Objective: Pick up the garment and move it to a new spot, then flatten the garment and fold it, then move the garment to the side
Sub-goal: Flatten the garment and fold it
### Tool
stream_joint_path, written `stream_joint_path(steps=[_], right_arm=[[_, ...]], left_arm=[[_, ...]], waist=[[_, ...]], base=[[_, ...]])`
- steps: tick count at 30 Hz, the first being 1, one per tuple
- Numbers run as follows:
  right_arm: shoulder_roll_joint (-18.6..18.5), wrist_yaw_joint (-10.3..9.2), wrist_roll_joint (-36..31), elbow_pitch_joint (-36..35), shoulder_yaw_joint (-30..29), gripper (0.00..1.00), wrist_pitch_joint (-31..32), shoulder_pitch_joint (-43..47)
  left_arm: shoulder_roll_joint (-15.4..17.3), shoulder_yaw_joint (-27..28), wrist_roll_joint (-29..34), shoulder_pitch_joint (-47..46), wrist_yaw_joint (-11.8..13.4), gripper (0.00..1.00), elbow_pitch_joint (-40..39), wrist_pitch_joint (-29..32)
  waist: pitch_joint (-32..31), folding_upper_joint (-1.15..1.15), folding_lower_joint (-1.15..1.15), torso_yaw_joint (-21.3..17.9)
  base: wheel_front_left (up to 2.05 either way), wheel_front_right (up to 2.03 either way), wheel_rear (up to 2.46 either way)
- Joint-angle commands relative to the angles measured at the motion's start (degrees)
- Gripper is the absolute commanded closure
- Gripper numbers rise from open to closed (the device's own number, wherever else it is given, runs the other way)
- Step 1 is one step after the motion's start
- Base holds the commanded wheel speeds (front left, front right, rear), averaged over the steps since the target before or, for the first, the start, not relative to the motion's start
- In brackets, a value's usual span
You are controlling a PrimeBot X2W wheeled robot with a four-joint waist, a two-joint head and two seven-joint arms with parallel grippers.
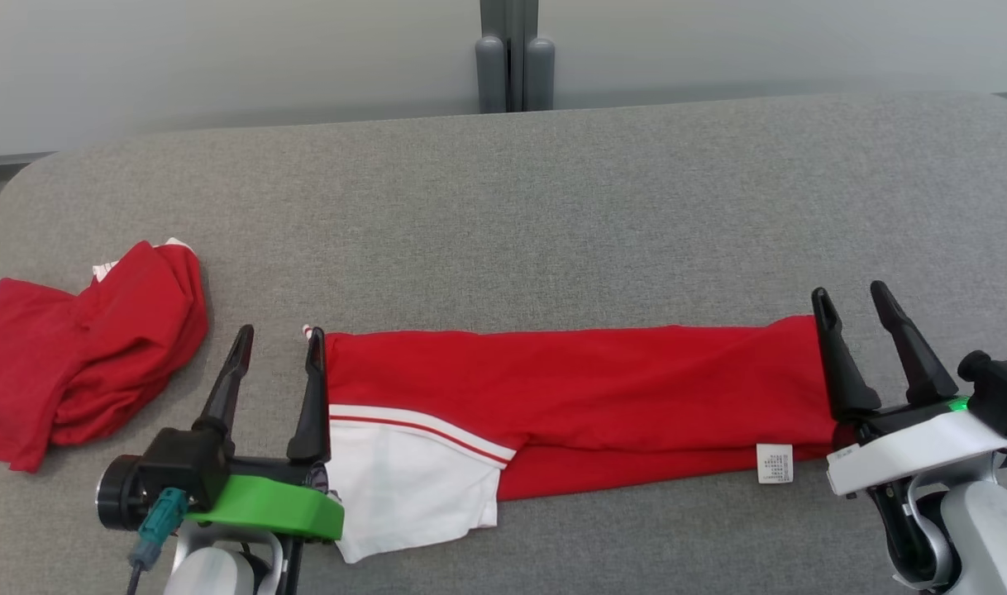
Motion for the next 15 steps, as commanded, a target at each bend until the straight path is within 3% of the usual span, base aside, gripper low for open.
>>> stream_joint_path(steps=[1,9,15], right_arm=[[1.0,0.02,-1.3,0.1,-0.2,0.00,-0.1,0.7],[4.8,0.02,-4.2,1.4,-1.2,0.00,-0.2,1.9],[7.0,0.02,-6.4,7.6,-5.9,0.00,-0.2,2.1]], left_arm=[[-1.5,0.9,1.5,0.9,-0.9,0.00,0.2,0.0],[-5.3,4.8,7.3,2.5,-4.6,0.00,2.3,0.0],[-6.3,6.4,9.3,1.6,-5.7,0.00,2.7,0.0]], waist=[[0.2,0.00,0.00,0.0],[0.6,0.00,0.00,0.7],[0.9,0.00,0.00,1.1]], base=[[0.00,0.00,0.00],[0.00,0.00,0.00],[0.00,0.00,0.00]])
